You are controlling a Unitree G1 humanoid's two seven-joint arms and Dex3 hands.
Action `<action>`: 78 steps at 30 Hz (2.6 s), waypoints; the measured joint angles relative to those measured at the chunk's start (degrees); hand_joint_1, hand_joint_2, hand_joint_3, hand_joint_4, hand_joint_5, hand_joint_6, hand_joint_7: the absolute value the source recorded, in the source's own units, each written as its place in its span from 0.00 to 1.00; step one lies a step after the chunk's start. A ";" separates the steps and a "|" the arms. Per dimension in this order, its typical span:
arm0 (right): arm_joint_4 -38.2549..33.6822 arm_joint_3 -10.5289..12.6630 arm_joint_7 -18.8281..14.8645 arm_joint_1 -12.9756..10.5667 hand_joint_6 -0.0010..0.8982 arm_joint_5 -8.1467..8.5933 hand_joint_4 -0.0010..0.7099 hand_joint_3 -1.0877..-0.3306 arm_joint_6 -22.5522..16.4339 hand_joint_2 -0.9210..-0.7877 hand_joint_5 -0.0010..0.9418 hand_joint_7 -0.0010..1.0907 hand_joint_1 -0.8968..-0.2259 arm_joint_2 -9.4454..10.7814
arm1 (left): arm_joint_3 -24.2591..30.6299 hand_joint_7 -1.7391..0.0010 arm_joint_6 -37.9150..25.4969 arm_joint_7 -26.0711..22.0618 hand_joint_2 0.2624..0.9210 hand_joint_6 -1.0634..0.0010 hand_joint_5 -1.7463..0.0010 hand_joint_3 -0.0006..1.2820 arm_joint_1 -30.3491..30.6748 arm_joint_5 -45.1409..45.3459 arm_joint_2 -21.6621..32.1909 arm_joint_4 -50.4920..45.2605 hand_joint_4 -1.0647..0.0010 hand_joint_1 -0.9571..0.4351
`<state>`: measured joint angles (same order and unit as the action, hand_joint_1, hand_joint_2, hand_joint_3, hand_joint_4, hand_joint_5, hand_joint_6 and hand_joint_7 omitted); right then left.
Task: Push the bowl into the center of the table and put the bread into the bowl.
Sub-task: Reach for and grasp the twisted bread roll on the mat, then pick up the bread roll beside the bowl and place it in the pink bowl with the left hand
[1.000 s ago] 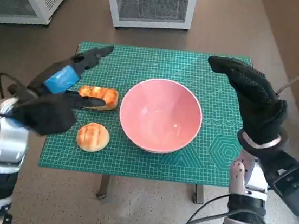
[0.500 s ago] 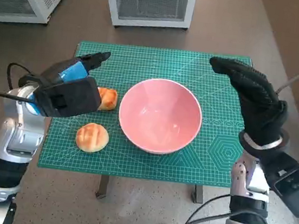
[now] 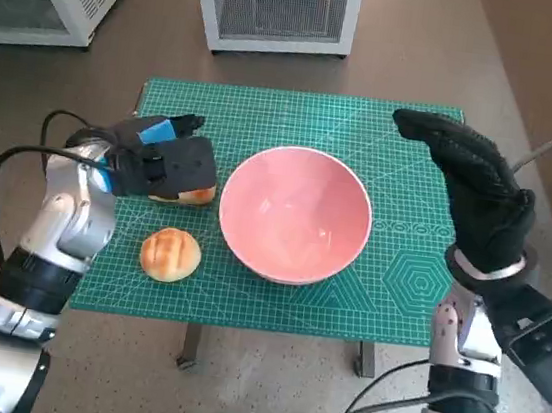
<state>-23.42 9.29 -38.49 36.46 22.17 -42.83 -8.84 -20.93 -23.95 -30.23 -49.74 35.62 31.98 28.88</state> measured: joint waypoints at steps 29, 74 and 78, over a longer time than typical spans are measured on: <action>2.37 -0.78 0.71 -2.00 0.00 0.33 0.42 0.75 1.26 0.00 0.00 0.58 0.55 0.12 | -7.23 0.97 9.62 11.28 0.79 0.64 0.97 0.03 -12.27 2.10 -8.82 37.79 0.70 0.70; 3.69 -1.22 0.78 -4.19 0.00 0.38 0.43 0.71 1.25 0.00 0.00 0.55 0.58 0.77 | -3.90 0.37 28.27 28.65 1.00 0.38 0.29 0.05 -9.87 -0.02 -3.74 36.21 0.37 0.69; 3.69 -1.28 0.78 -4.20 0.00 0.43 0.43 0.71 1.28 0.00 0.00 0.55 0.58 0.79 | -1.06 0.37 28.31 28.33 1.00 0.38 0.30 0.05 -8.37 -1.79 -1.80 29.50 0.37 0.69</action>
<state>-19.74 8.01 -37.71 32.27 22.60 -41.55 -8.06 -21.99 4.35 -1.89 -58.11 33.83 30.18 58.38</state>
